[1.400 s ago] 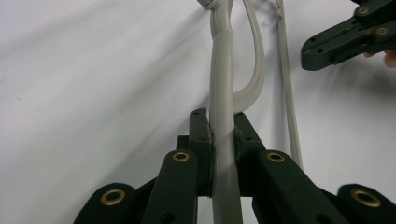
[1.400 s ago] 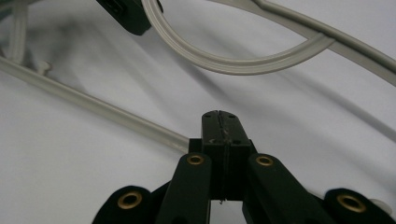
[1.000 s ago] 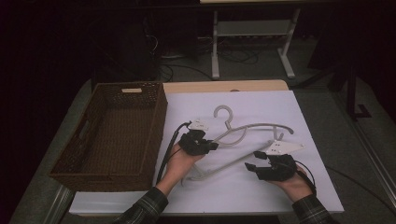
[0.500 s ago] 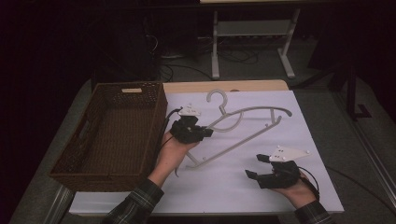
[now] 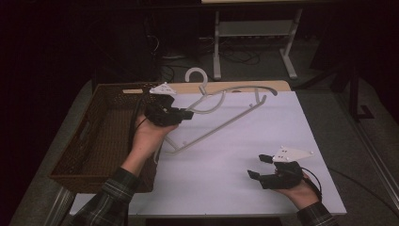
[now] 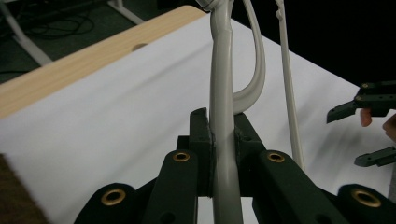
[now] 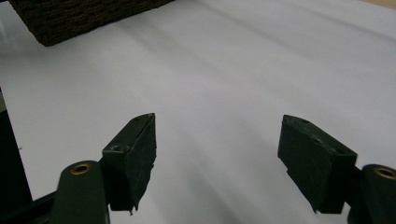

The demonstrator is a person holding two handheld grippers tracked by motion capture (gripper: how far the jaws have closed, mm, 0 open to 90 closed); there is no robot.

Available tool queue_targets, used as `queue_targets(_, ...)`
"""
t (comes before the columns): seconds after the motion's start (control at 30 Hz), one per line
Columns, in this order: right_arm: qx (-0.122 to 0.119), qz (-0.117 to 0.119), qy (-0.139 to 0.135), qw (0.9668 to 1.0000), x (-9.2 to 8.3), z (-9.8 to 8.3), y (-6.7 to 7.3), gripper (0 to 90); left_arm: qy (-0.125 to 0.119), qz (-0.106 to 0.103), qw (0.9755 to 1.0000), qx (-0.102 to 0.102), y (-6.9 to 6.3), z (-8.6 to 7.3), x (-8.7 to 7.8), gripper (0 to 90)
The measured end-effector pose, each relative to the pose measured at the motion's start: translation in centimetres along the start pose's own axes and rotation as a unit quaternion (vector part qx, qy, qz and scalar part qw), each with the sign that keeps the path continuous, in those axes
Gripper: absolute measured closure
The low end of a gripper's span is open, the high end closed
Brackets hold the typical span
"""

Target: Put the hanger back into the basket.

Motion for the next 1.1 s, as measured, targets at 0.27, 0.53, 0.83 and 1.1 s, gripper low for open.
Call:
queue_targets(0.27, -0.004, -0.009, -0.016, 0.9998, -0.1, 0.6, 0.0, 13.5, -0.006, 0.04, 0.9992, 0.0, 3.5, 0.9, -4.2, 82.4)
queue_targets(0.53, 0.008, -0.02, -0.033, 0.9992, -0.7, 1.1, -0.2, 6.8, -0.017, 0.084, 0.9962, -0.009, 6.8, 0.7, -8.7, 82.4)
queue_targets(0.83, 0.009, -0.027, -0.032, 0.9991, -1.0, 0.7, -0.6, 5.9, -0.018, 0.136, 0.9902, -0.024, 10.8, -0.8, -13.4, 82.4)
queue_targets(1.1, 0.009, -0.032, -0.028, 0.9991, -0.8, 0.5, -0.8, 6.0, -0.021, 0.175, 0.9839, -0.032, 14.0, -2.7, -16.9, 82.3)
Point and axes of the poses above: each handheld gripper's, and its own axes: x roughly forward along the jaws, z roughly out of its top, y roughly to its left, the point moved 8 cm from there along x, roughly forward along the jaws, and after that the axes turned 15 degrees about -y, right-handed, at the moved point
